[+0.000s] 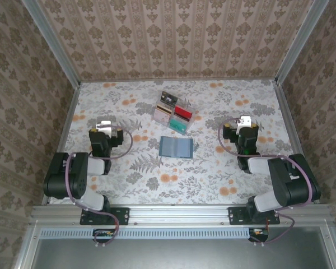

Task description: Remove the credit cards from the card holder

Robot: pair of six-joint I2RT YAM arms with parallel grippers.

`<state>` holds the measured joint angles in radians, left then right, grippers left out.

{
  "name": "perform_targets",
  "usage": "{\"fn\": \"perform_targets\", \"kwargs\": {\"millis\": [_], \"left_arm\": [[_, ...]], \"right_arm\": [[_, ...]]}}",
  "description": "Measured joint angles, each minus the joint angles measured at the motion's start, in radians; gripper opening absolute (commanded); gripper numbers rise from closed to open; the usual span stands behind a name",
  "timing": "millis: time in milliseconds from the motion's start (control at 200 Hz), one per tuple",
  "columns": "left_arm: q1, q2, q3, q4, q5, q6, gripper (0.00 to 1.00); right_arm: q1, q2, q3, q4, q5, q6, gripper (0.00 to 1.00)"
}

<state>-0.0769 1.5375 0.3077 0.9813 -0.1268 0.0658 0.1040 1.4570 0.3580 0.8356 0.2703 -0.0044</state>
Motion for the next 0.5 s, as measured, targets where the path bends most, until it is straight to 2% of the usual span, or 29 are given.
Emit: {"fn": "perform_targets", "kwargs": {"millis": [285, 500], "left_arm": [[0.001, 0.000, 0.036, -0.039, -0.005, 0.002, 1.00], [0.035, 0.001, 0.073, -0.077, 0.000, -0.006, 1.00]], "right_arm": [[-0.028, 0.066, 0.001, 0.047, -0.047, 0.005, 1.00], [-0.056, 0.066, 0.016, 0.044, -0.055, 0.029, 1.00]]}}
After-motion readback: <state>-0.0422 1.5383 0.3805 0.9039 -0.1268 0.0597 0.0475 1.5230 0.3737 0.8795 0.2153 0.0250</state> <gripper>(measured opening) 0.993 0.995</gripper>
